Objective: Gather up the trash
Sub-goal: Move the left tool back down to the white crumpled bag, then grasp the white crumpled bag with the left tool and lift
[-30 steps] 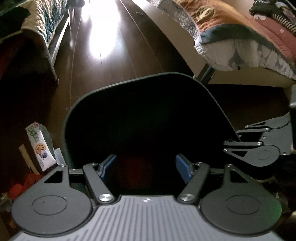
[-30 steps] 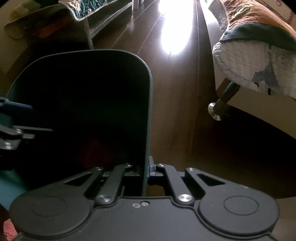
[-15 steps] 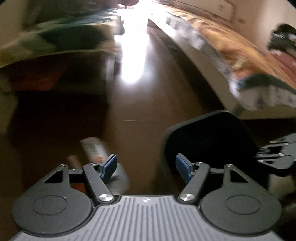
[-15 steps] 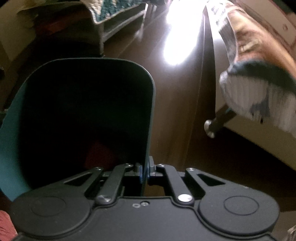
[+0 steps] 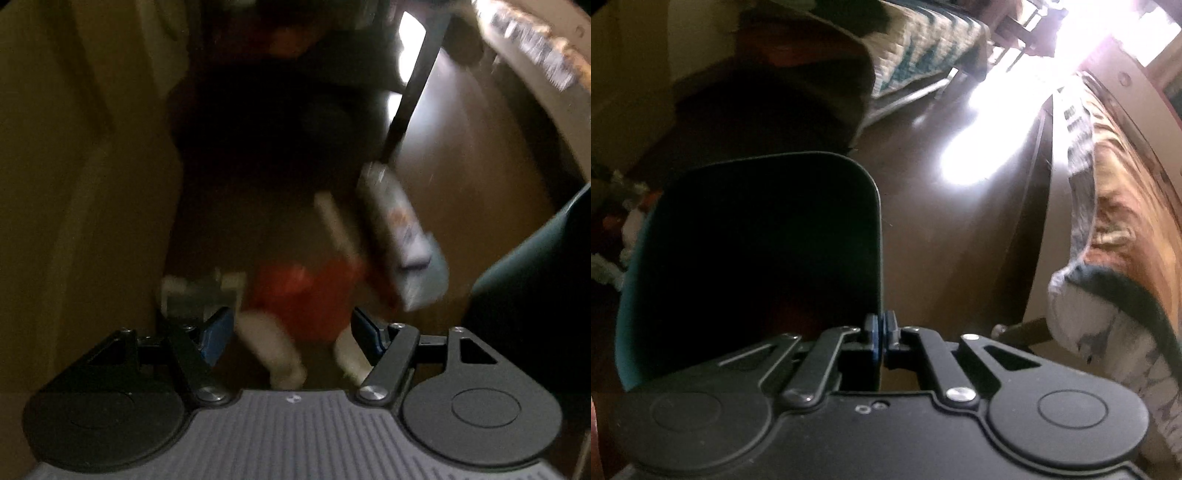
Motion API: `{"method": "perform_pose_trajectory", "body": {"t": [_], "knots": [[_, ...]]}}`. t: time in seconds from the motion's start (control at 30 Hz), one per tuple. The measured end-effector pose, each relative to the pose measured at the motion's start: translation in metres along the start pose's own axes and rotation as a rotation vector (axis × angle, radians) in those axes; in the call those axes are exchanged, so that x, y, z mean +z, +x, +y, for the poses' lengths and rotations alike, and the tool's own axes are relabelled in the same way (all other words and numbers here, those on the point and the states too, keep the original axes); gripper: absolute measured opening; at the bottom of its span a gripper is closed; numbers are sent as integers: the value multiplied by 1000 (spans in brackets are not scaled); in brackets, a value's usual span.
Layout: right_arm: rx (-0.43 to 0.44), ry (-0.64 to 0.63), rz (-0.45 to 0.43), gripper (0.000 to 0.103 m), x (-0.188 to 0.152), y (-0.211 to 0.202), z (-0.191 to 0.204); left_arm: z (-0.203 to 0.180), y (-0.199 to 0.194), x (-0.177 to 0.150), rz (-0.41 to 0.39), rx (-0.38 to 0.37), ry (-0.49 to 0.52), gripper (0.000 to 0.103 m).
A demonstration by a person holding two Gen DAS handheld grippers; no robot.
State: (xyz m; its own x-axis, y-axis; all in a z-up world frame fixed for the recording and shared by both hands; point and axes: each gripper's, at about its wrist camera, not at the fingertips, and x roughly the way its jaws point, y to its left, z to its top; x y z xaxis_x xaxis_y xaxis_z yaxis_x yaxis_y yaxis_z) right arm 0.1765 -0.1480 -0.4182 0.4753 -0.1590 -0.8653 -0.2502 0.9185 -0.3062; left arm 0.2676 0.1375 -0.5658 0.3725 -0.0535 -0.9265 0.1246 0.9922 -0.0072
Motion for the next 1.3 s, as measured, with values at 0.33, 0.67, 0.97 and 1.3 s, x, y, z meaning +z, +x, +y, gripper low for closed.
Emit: {"method": "perform_pose_trajectory", "body": {"t": [0.33, 0.67, 0.97, 1.3], "knots": [[9, -66, 26, 3, 16, -9, 30, -13, 77, -86, 132, -12, 136, 70], [-8, -90, 59, 4, 21, -12, 44, -38, 124, -112, 192, -6, 276, 70], [-22, -34, 88, 4, 18, -12, 40, -26, 131, -117, 209, -24, 178, 66], [-23, -8, 91, 4, 13, -15, 38, -17, 124, -126, 227, 13, 124, 43]]}}
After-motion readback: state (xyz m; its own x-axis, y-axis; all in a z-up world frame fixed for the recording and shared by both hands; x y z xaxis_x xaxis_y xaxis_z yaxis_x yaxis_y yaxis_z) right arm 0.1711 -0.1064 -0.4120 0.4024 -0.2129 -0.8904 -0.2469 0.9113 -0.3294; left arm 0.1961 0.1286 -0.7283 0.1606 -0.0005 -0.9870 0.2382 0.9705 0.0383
